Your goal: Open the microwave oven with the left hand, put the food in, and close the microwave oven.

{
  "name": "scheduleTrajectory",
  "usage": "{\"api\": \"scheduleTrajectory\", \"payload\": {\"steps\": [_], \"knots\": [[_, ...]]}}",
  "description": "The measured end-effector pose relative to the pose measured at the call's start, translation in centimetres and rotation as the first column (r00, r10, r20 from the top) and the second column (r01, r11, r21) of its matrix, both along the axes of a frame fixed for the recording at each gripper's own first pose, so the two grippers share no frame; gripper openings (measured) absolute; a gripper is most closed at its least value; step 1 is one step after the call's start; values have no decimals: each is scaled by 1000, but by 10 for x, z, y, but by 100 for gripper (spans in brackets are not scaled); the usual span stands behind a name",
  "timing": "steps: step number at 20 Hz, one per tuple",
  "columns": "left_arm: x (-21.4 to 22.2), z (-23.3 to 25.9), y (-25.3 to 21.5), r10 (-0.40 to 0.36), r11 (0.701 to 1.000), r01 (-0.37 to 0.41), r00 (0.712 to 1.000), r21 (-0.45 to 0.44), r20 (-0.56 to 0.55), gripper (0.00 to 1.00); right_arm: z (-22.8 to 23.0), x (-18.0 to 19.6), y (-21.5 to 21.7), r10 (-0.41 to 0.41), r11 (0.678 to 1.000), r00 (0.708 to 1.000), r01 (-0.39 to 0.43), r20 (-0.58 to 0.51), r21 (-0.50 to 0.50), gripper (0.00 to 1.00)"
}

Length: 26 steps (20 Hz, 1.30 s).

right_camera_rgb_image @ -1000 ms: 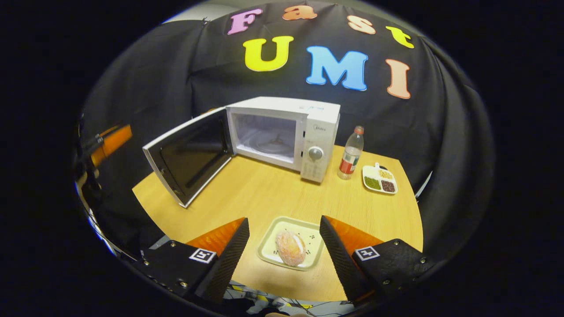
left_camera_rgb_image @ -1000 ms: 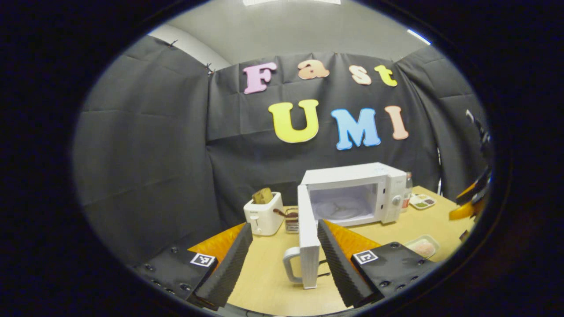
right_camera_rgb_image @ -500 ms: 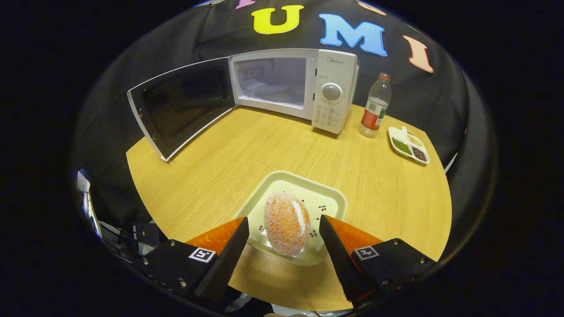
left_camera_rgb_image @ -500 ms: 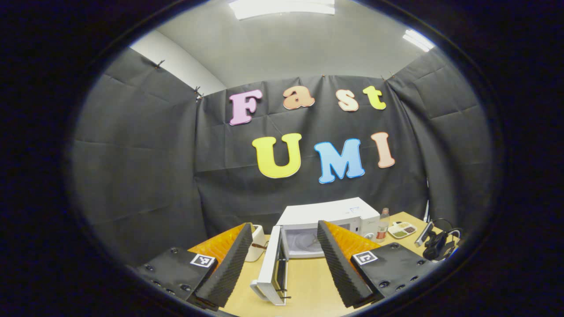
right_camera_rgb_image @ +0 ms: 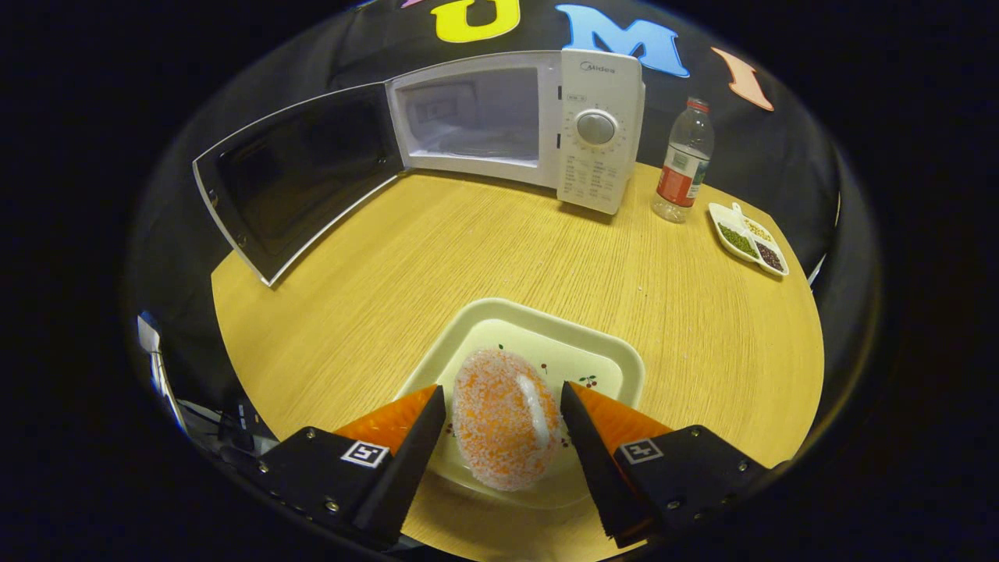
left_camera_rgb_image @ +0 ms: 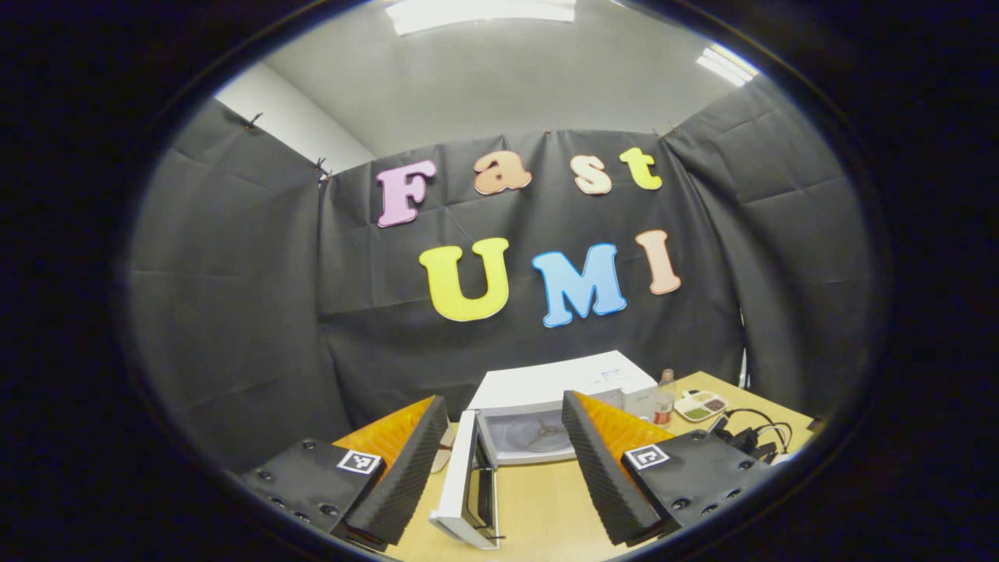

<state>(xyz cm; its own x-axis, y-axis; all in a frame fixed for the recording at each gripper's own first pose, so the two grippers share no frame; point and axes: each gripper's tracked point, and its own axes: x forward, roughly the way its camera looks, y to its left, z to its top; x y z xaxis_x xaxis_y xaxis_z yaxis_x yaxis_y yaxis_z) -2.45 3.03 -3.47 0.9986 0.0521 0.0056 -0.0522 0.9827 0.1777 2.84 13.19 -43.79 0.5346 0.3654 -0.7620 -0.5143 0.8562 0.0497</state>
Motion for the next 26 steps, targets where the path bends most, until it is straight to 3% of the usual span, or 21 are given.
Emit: {"api": "scheduleTrajectory", "payload": {"steps": [1,2,5,8,14,19,23,26], "knots": [[2,-2,2,-1,1000,1,1000,-1,-2,100,-5,0,-2,1,1000,1000,-1,-6,-10,90],[5,-2,3,-7,1000,7,1000,-1,-2,100,-9,-1,-1,-1,1000,1000,0,-17,-14,81],[10,-7,9,-9,1000,9,1000,4,-17,100,-7,0,-1,18,999,1000,-19,-26,-30,76],[14,-9,13,-19,1000,18,1000,-4,-25,100,4,5,-2,4,1000,999,-5,-43,-18,57],[22,-18,32,-28,1000,28,999,-6,-35,100,64,33,44,-50,987,998,55,-33,150,57],[30,-36,60,-20,1000,20,998,-5,-65,100,125,88,121,-137,922,990,138,-28,362,57],[39,-48,87,-12,1000,11,996,-9,-86,100,152,154,175,-262,851,965,230,2,472,57],[51,-58,109,4,1000,-6,995,-17,-98,100,163,204,214,-371,759,928,312,-14,571,56]]}}
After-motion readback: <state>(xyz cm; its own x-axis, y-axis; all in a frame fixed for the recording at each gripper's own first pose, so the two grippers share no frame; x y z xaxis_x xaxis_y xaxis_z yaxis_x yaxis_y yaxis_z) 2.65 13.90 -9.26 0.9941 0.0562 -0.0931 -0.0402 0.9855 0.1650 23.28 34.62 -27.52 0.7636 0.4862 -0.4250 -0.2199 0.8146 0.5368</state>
